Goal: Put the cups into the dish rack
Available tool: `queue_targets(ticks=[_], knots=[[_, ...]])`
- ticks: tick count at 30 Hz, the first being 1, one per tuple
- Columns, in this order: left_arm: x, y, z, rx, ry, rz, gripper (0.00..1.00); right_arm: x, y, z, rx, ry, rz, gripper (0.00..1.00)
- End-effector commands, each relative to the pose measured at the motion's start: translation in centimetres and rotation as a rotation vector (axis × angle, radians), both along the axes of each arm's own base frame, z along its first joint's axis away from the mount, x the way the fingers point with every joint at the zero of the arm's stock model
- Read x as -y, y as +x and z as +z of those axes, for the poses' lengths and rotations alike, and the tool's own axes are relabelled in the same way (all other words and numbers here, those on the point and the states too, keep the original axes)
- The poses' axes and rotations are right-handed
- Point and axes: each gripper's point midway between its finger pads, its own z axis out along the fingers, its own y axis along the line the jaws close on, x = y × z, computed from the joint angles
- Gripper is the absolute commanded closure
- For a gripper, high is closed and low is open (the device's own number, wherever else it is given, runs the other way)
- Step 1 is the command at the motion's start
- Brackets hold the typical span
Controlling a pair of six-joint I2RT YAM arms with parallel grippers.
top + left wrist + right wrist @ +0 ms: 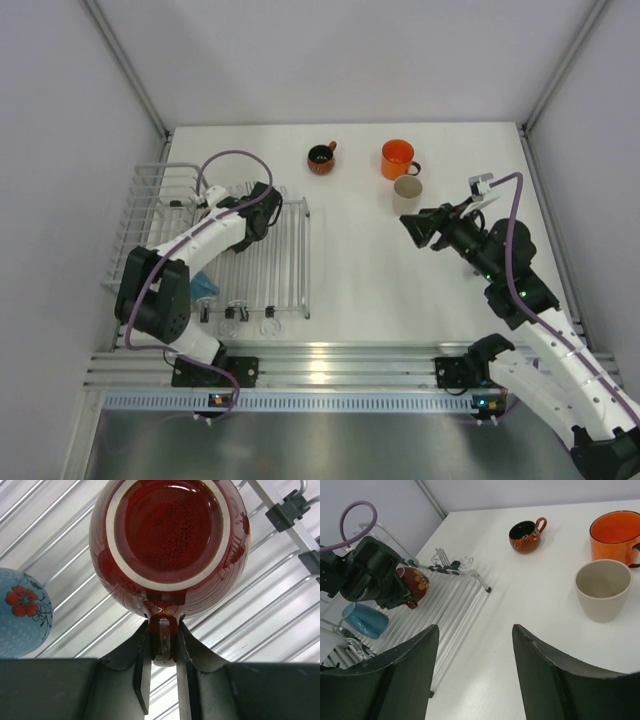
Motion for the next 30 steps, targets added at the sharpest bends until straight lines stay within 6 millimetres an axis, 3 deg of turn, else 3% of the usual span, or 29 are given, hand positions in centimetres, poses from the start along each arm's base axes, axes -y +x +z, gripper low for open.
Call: queue_targets(ticks=[1,3,9,19,30], knots=[[-0.8,2.6,2.6,0.12,0.058,0.035,0.91,0.5,0.1,0.5,0.037,-0.021,-0.019,0.39],[-0.8,2.7,3.1,0.13,0.062,0.037,0.82,0.6,0.2,0.3,0.037,-0.031,-0.023,0.39],[-1.6,2.5,4.4,0.154,0.094,0.054,0.74,0.8,0.5,0.1,0.033,-0.042,-0.037,0.38],[-2.0,2.3,5.2,0.169,0.117,0.067,0.68,1.0,0.5,-0.1,0.025,-0.046,-0.044,0.38],[-2.6,2.2,5.7,0.173,0.148,0.065,0.71,1.5,0.3,-0.2,0.023,-0.058,-0.062,0.38]])
